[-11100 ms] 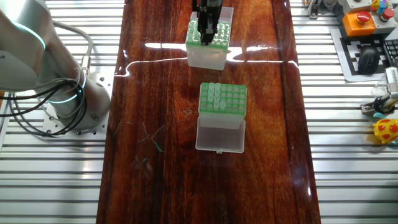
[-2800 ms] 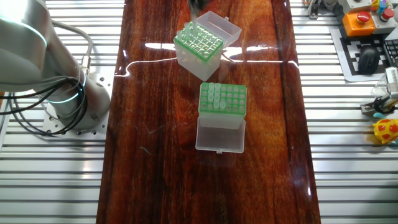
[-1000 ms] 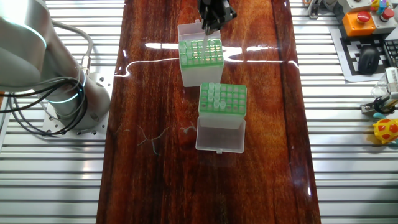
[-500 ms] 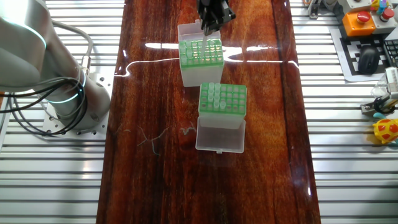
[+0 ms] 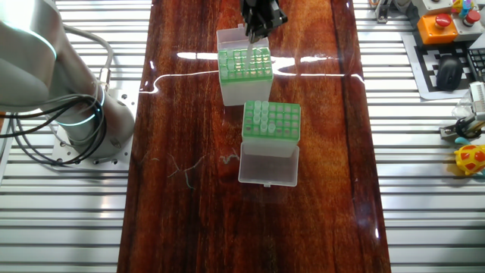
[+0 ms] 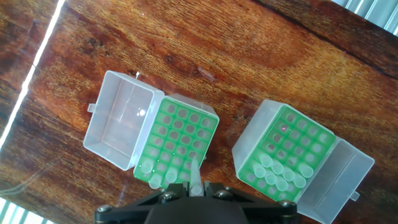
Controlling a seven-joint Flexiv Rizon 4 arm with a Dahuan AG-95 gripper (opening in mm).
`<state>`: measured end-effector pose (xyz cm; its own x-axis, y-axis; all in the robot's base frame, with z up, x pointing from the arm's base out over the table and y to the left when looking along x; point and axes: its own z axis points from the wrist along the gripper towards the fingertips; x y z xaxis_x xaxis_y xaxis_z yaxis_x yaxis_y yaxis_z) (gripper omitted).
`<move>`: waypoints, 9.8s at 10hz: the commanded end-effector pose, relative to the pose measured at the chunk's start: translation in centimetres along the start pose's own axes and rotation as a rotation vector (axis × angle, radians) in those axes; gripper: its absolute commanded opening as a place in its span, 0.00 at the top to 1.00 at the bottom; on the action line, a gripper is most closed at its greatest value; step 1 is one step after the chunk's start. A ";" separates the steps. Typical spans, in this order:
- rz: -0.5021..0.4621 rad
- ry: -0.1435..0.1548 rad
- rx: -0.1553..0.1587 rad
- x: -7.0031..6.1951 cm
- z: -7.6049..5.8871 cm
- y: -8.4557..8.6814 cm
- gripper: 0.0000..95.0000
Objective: Transfer all large pipette tips from one holder to another
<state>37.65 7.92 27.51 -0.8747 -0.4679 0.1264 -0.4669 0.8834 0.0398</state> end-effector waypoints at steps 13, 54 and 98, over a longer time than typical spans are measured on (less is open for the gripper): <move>-0.062 0.011 0.025 1.3 -1.4 0.4 1.00; -0.204 -0.076 0.083 -1.4 3.2 -9.9 1.00; -0.296 -0.004 0.040 0.0 12.9 6.8 0.80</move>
<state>32.64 13.58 14.92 -0.7003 -0.7052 0.1110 -0.7065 0.7069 0.0338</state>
